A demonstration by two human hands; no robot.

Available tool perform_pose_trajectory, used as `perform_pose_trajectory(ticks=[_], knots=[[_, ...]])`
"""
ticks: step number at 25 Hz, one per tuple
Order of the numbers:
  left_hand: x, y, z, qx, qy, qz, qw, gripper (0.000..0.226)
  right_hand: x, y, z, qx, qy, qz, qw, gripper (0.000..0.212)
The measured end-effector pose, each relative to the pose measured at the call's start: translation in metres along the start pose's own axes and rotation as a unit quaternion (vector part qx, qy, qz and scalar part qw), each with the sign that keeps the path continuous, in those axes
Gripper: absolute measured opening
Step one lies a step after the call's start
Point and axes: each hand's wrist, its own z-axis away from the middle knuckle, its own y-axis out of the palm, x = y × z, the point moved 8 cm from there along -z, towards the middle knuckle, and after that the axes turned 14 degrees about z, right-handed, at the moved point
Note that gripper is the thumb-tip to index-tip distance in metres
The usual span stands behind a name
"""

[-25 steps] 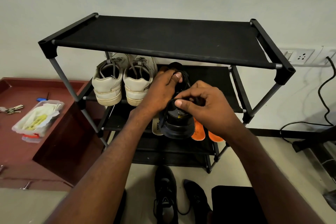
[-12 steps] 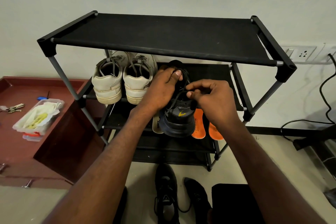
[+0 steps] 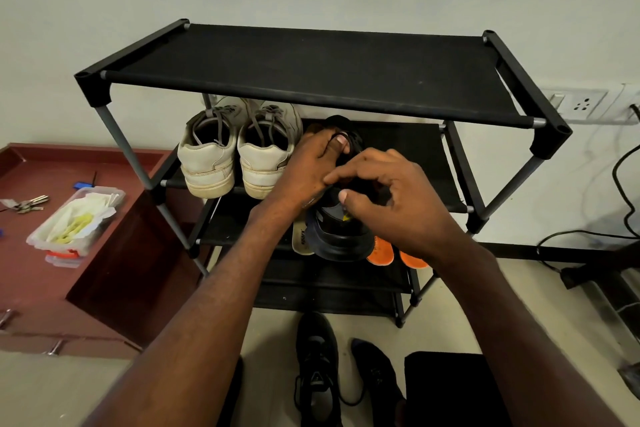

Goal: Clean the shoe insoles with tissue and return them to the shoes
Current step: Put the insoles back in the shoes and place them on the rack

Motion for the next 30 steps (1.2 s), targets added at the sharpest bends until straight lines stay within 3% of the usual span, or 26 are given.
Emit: perform_pose_trajectory(ticks=[2, 4, 6, 8, 12, 14, 20, 23, 27, 30], knots=[[0.000, 0.000, 0.002, 0.004, -0.008, -0.001, 1.000, 0.028, 0.005, 0.006, 0.000, 0.000, -0.016, 0.034, 0.999, 0.027], [0.002, 0.000, 0.002, 0.004, -0.017, -0.002, 1.000, 0.027, 0.006, 0.004, -0.002, -0.051, -0.008, -0.009, 0.999, 0.017], [0.001, 0.000, 0.003, 0.003, -0.017, 0.005, 1.000, 0.026, -0.005, 0.001, -0.004, -0.097, 0.053, -0.125, 0.986, 0.010], [-0.001, -0.001, 0.003, -0.003, -0.010, -0.005, 1.000, 0.025, -0.028, 0.000, -0.004, -0.118, 0.148, -0.135, 0.973, 0.010], [-0.002, 0.000, 0.005, -0.008, -0.021, -0.044, 0.999, 0.023, -0.056, 0.017, -0.001, -0.035, 0.257, -0.223, 0.940, 0.003], [-0.001, 0.000, 0.004, -0.013, -0.015, -0.044, 0.999, 0.025, -0.055, 0.017, -0.003, -0.013, 0.245, -0.219, 0.944, 0.008], [0.011, -0.002, 0.000, -0.023, -0.046, -0.024, 0.998, 0.032, -0.057, 0.001, 0.007, -0.053, 0.192, -0.137, 0.970, 0.019], [0.005, -0.002, 0.002, -0.022, -0.066, 0.010, 0.998, 0.042, -0.057, -0.003, 0.008, -0.069, 0.185, -0.155, 0.968, 0.020], [-0.006, -0.002, 0.013, 0.014, -0.101, 0.024, 0.994, 0.042, -0.051, 0.006, 0.012, 0.046, 0.150, -0.155, 0.975, 0.057], [-0.021, -0.003, 0.019, 0.049, -0.068, 0.026, 0.996, 0.039, -0.056, 0.007, 0.016, 0.071, 0.148, -0.187, 0.969, 0.075]])
